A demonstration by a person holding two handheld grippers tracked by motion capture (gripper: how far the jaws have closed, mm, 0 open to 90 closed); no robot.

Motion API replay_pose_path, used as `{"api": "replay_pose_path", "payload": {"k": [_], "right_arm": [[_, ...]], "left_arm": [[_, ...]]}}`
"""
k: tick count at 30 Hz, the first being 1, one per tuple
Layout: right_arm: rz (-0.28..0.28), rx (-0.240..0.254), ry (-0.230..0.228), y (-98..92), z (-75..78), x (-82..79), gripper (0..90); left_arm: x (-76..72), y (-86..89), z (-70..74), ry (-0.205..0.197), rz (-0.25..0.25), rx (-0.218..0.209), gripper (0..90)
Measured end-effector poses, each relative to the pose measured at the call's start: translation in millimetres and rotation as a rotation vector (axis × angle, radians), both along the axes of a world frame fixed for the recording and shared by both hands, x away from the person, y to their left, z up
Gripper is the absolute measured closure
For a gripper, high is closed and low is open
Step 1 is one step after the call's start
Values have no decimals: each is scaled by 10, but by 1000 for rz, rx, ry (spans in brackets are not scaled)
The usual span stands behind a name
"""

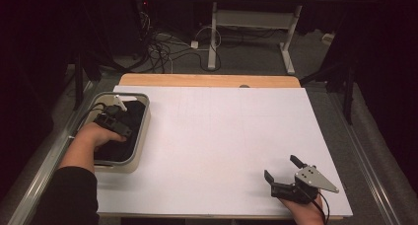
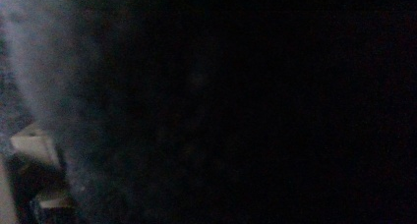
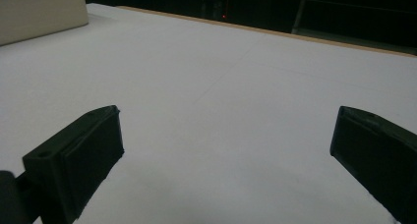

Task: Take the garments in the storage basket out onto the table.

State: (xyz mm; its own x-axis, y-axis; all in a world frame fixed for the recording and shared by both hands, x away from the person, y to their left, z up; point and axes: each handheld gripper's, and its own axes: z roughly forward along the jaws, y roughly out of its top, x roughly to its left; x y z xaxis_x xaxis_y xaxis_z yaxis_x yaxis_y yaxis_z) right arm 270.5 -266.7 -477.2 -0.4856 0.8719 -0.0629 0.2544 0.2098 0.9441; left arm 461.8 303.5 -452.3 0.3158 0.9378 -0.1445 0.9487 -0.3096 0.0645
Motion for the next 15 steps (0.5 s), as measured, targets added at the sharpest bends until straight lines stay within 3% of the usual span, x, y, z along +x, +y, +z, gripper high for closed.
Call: {"api": "replay_pose_path", "payload": {"k": [4,5,6,12,15], "right_arm": [[0,-4,1,7,-1,7,0],[-1,-2,0,8,1,3,0],[-1,-2,0,8,1,3,0],[0,13,-5,0,24,-25,0],[4,8,-7,-2,30,-32,0]], "left_arm": [[-22,21,27,-28,5,-11,96],[-42,34,43,-42,6,-16,175],[-63,47,58,-58,7,-21,175],[-186,142,124,-144,-5,-45,429],[-207,154,147,-158,-15,-44,451]]}}
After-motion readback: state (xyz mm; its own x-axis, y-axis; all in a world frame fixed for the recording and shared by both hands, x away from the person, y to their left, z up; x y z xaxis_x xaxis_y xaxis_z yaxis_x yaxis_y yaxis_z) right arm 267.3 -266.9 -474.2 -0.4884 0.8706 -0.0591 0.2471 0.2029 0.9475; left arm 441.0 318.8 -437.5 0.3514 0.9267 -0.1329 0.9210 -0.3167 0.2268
